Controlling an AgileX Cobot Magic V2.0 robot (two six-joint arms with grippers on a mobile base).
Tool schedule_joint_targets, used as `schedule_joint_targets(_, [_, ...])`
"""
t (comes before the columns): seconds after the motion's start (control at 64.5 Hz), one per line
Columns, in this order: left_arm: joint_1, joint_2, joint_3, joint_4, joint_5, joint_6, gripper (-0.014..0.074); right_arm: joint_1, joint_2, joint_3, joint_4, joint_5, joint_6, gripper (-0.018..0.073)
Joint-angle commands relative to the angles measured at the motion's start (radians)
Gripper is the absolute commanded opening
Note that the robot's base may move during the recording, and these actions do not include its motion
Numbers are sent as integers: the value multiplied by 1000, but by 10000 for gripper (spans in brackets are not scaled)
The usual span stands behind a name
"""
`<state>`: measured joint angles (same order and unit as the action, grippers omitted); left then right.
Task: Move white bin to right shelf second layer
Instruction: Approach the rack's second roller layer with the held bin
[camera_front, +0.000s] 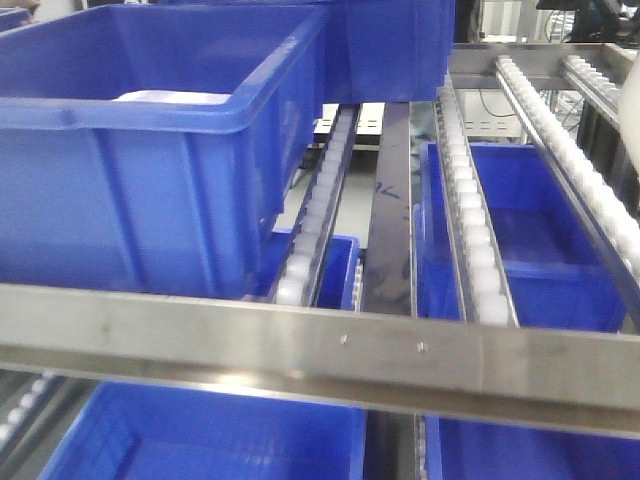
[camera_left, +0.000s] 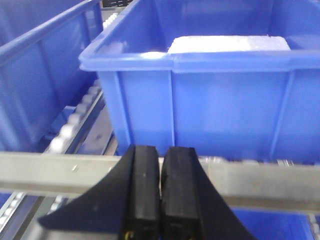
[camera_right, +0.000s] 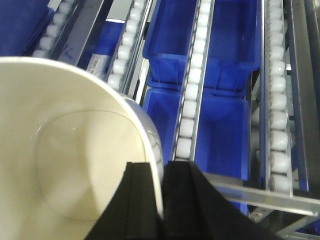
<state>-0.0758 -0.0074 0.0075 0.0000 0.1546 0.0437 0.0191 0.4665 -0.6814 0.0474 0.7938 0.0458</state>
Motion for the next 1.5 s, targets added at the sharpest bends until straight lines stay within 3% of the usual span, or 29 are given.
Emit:
schedule_joint_targets(0.0, [-4,-16,37,-6,-85,-5,85,-7,8,-29,1,-91,-2,87])
schedule_joint_targets(1.271, [-4,-16,37,-6,-85,-5,85,-7,10,-28,1,-104,-1,87])
schedule_joint_targets(1.488, [-4,-16,37,-6,-85,-5,85,-7,54,44,-12,-129,143,87])
